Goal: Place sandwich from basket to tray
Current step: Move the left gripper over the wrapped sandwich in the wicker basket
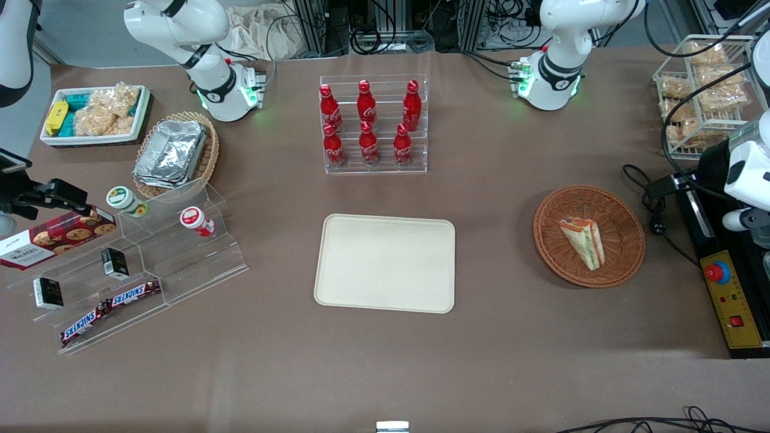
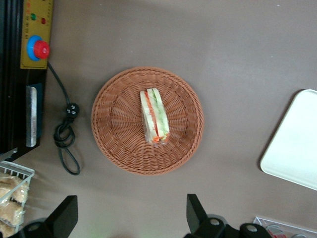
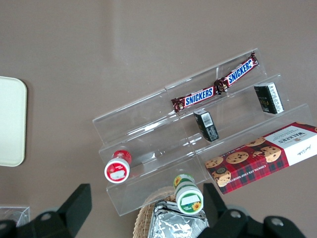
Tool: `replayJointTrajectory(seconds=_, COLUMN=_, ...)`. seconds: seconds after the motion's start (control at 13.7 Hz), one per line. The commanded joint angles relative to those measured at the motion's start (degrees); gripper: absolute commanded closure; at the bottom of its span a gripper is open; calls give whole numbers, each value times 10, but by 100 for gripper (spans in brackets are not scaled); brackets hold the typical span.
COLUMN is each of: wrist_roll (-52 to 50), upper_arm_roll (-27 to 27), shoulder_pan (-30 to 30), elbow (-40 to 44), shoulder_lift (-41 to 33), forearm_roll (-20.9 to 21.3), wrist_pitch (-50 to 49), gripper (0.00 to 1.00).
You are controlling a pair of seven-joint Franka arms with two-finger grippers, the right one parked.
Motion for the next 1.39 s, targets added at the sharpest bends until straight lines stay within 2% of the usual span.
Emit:
replayJointTrajectory(seconds=0.0, wrist_roll=-18, upper_arm_roll=-7, shoulder_pan=-6, elbow=25, shoulder_lift=18, forearm_roll=30, wrist_pitch=-18, gripper=2)
replayJointTrajectory(seconds=0.36, wrist_roll=-44, upper_arm_roll=-10, shoulder_pan=-12, elbow=21, shoulder_lift=40, forearm_roll=26, wrist_pitch=-16, gripper=1)
replayJointTrajectory(seconds=0.51, wrist_roll=-75, upper_arm_roll=-10, shoulder_pan=-12, elbow=-6, shoulder_lift=51, forearm_roll=17, wrist_pitch=0, gripper=2)
replayJointTrajectory(seconds=0.95, wrist_roll=-153, upper_arm_roll=-10, shoulder_pan=-13, elbow=-251, shoulder_lift=8, forearm_roll=19, wrist_pitch=301, gripper=2)
replayJointTrajectory(seconds=1.24, wrist_roll=-160, upper_arm_roll=-9, shoulder_pan=-13, elbow=-364, shoulder_lift=18, forearm_roll=19, wrist_pitch=493, gripper=2)
replayJointTrajectory(seconds=1.31, wrist_roll=-172, upper_arm_roll=-10, shoulder_pan=-14, elbow=-370, shoulder_lift=25, forearm_roll=19, wrist_pitch=505, gripper=2)
